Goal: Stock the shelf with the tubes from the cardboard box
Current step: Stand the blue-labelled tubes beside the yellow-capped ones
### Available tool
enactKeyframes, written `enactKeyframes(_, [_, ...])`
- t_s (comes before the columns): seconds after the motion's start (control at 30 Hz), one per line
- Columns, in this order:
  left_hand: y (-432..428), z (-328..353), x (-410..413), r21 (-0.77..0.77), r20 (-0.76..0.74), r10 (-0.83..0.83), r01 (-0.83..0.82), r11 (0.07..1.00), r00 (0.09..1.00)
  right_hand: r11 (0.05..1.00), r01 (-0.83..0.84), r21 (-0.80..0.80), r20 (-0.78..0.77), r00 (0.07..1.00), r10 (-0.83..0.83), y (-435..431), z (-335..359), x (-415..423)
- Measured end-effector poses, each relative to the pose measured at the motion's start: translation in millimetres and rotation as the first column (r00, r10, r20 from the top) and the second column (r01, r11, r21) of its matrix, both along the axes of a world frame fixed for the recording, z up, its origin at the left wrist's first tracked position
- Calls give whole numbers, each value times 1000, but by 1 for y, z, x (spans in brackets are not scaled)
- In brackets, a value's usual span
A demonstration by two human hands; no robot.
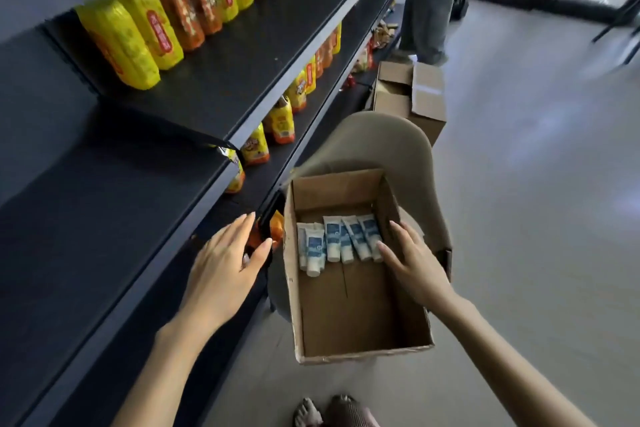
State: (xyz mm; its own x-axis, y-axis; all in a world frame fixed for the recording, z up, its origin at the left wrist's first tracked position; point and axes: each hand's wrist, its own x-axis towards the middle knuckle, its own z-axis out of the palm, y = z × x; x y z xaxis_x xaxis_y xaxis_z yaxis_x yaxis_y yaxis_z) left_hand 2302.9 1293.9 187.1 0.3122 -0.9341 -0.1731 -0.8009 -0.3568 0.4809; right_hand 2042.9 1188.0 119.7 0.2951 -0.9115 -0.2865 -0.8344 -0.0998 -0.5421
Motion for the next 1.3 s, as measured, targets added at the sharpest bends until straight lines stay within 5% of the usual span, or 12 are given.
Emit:
enactKeyframes(0.67, [-69,-163,8,229,102,21,-45,972,995,860,-4,510,2,1000,4,-27,-233,101])
enactKeyframes(0.9, [-59,-186,11,245,15,144,-143,959,989,771,199,605,51,957,-287,-55,-282,153])
enactKeyframes(1.3, [-64,-201,6,209,-149,217,-184,961,965,782,342,521,-49,927,-372,-58,-310,167])
